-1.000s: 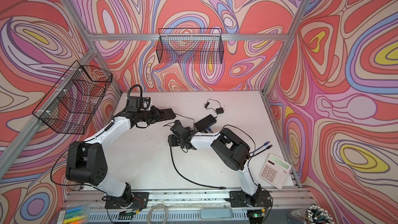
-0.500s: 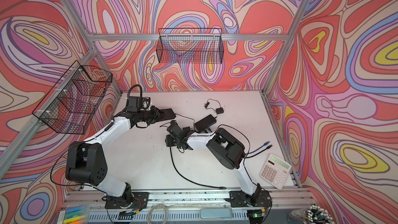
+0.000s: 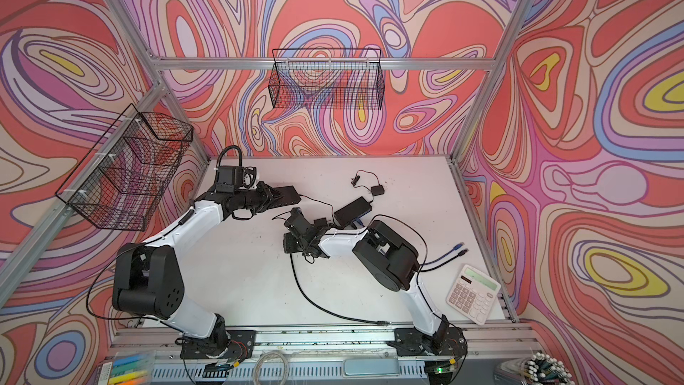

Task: Insert the plug into the switch port
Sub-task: 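Grasp the black ethernet cable just behind its plug with the right gripper, then lift the ethernet plug toward the switch ports while the left gripper brings the switch closer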

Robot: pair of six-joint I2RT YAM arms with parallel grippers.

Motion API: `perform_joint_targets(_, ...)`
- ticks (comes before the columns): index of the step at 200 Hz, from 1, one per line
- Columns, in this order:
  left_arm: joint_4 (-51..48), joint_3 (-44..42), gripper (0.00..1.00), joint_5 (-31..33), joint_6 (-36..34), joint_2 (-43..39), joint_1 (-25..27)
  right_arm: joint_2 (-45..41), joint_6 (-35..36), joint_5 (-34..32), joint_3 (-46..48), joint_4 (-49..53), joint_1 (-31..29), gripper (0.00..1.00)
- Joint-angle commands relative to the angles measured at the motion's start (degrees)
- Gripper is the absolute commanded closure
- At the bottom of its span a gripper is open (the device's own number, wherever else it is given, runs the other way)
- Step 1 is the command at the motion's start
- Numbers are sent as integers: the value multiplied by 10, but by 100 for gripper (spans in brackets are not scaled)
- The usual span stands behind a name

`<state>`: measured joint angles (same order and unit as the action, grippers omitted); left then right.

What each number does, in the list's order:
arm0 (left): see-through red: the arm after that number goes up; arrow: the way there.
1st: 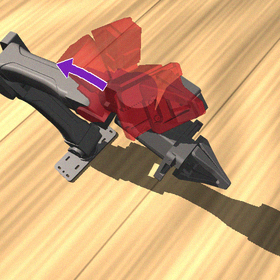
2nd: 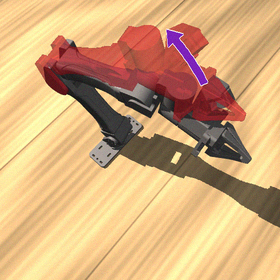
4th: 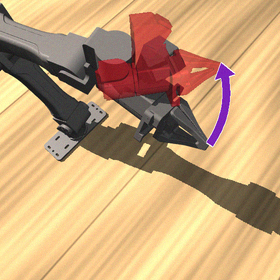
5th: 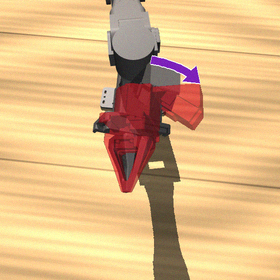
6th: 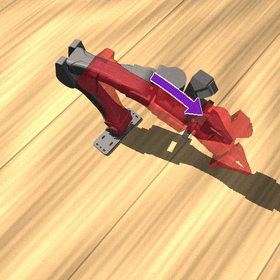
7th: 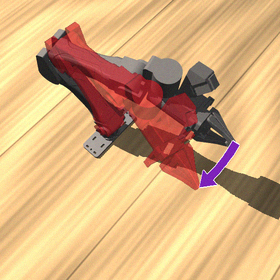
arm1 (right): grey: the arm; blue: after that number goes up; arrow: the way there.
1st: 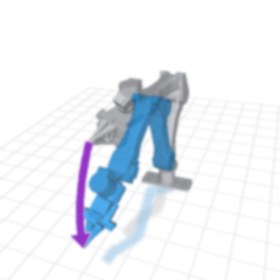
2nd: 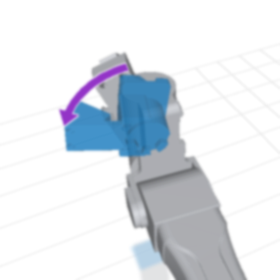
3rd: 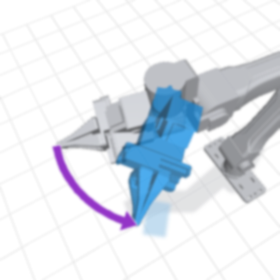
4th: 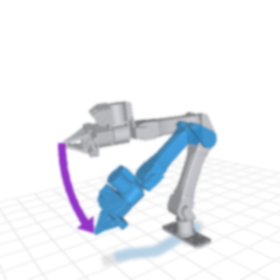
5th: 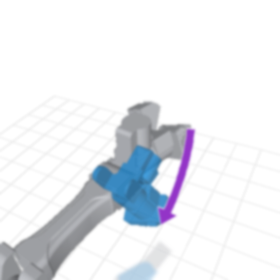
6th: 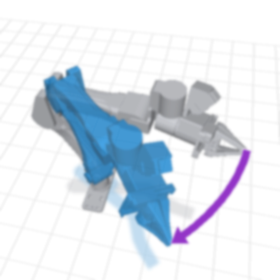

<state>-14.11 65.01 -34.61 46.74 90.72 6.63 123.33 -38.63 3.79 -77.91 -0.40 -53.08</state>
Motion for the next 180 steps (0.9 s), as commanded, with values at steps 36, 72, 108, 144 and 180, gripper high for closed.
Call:
perform_joint_targets(36, 23, -3, 86, -12, -2, -19, -8, 40, 12, 2, 10, 66, -5, 87)
perform_joint_targets(72, 20, -3, 86, -12, -4, -19, -7, 47, 44, -16, 5, 90, -5, 100)
perform_joint_targets(108, 18, -8, 87, -12, -4, -21, -8, 61, 122, -43, -17, 130, -5, 100)
perform_joint_targets(144, 25, -25, 86, -6, 7, -32, -8, 16, 206, -112, 21, 95, -8, 100)
perform_joint_targets(180, 101, -85, 87, 6, 72, -65, -7, -68, 242, -132, 95, 11, -10, 100)
